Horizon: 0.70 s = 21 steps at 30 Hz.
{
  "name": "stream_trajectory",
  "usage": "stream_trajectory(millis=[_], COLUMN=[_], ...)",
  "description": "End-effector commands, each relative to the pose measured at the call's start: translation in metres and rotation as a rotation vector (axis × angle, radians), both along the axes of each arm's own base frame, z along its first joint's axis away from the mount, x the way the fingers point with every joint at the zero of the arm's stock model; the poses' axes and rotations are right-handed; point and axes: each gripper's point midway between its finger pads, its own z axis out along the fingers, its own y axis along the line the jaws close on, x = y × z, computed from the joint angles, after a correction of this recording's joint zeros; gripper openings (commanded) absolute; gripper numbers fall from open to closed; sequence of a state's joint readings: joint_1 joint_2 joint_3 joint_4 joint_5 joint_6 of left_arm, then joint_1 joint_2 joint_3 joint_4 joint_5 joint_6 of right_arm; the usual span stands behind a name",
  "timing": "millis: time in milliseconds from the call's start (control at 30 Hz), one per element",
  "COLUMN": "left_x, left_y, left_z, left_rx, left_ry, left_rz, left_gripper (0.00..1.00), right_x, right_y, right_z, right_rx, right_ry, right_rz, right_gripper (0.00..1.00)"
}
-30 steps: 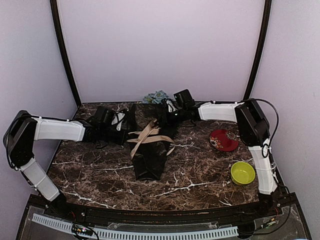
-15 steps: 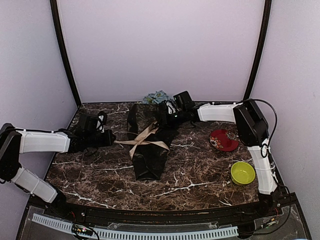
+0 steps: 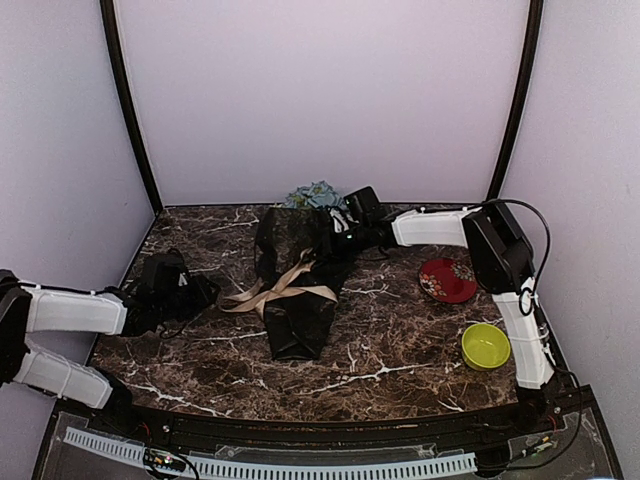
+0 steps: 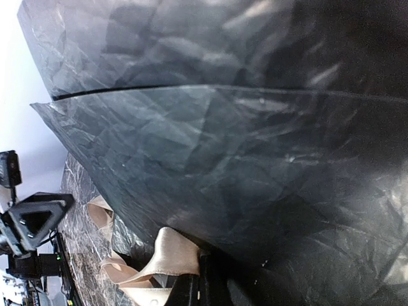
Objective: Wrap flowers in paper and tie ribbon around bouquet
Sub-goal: Cross the ribbon over the folded bouquet.
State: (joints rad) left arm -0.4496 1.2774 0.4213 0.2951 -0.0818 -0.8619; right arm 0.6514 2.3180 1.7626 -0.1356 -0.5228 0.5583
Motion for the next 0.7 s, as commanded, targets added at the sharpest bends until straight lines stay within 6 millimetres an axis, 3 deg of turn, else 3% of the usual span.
stream_trajectory(millis=[0,67,100,167,233,300,400,667], left_x=[0.001,0.005,0.008,0.01,0.003,-0.011,-0.026,-0.015], left_y=[0.043,0.037,0.022,-0.016,-0.059,-0.099,-0.139,-0.177], left_z=[0.039,0.07,0.087,0.109,0.115,0.113,0.103,0.072], left_rx=[0.023,0.08,0.132,0.205,0.236,0.264,0.375,0.615], left_ry=[-0.175,-0.321,-0.394,-0.488,-0.517,-0.516,-0.543,-0.623], left_rz=[0.205,0.112,-0.002,-0.271,-0.568,-0.829,-1.102,-1.4], left_gripper=[0.53,0.49,0.44,0.41,0.37,0.35,0.39,0.5], right_x=[-0.004,-0.005,-0.005,-0.005,-0.005,-0.004,-0.004,-0.006], right_y=[0.006,0.007,0.007,0.007,0.007,0.007,0.007,0.005], right_z=[-0.009,-0.008,-0.009,-0.008,-0.007,-0.006,-0.005,-0.004], right_rx=[-0.012,-0.012,-0.013,-0.013,-0.015,-0.017,-0.018,-0.032], right_ry=[0.002,0.002,0.002,0.0,-0.001,-0.004,-0.003,-0.002], right_rz=[0.015,0.019,0.019,0.019,0.016,0.013,0.01,0.01], right_gripper=[0.0,0.0,0.0,0.0,0.0,0.0,0.0,0.0])
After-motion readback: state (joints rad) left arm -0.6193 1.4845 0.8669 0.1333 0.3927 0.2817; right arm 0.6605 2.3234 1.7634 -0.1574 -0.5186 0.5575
